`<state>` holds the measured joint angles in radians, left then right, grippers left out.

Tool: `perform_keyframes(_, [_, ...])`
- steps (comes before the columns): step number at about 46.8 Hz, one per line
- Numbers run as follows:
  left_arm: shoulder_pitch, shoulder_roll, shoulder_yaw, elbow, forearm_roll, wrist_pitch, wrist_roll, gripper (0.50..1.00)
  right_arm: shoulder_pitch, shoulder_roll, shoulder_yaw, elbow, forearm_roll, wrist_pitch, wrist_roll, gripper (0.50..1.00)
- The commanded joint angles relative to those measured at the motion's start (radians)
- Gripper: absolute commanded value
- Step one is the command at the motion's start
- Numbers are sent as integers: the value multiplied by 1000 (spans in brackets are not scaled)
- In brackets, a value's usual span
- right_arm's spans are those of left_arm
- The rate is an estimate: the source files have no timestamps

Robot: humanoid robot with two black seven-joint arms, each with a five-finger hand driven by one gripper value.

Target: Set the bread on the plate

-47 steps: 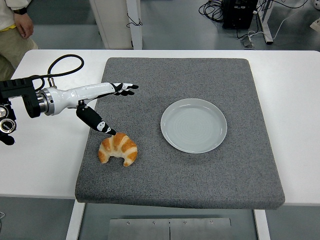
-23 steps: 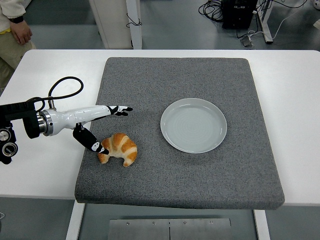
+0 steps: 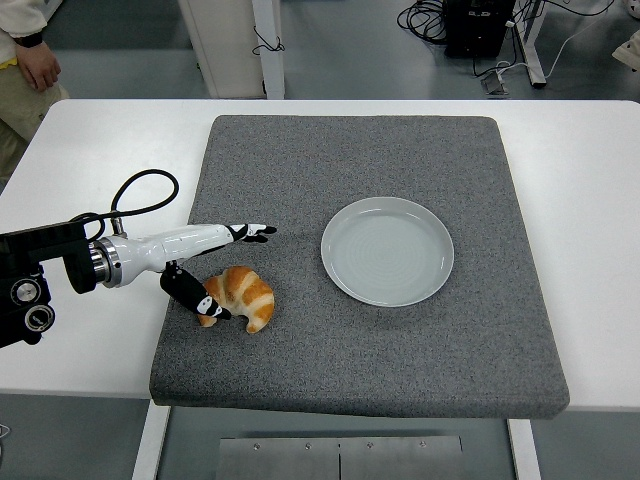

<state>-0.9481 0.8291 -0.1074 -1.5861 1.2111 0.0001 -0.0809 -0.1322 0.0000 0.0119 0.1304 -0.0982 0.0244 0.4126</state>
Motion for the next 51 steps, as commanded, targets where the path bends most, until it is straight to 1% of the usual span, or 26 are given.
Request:
perform_keyframes(1, [8,-1,0,3,1,1,0,969,0,0,0,0,0,0,0,1000])
perform_keyframes(15, [26,-13,5,14,5,38,-2,969,0,0,0,0,0,0,0,1000])
perform_keyframes(26, [45,-28,3,17,25,46,-2,969,0,0,0,0,0,0,0,1000])
perform_keyframes(39, [66,-47,-2,28,25,72,-2,968,0,0,0,0,0,0,0,1000])
perform_keyframes(49, [68,-57,3,54,45,92,-2,945,0,0,-1,0,0,0,0,1000])
perform_keyframes(51, [68,-59,3,55,48,93,-2,928,0,0,0,0,0,0,0,1000])
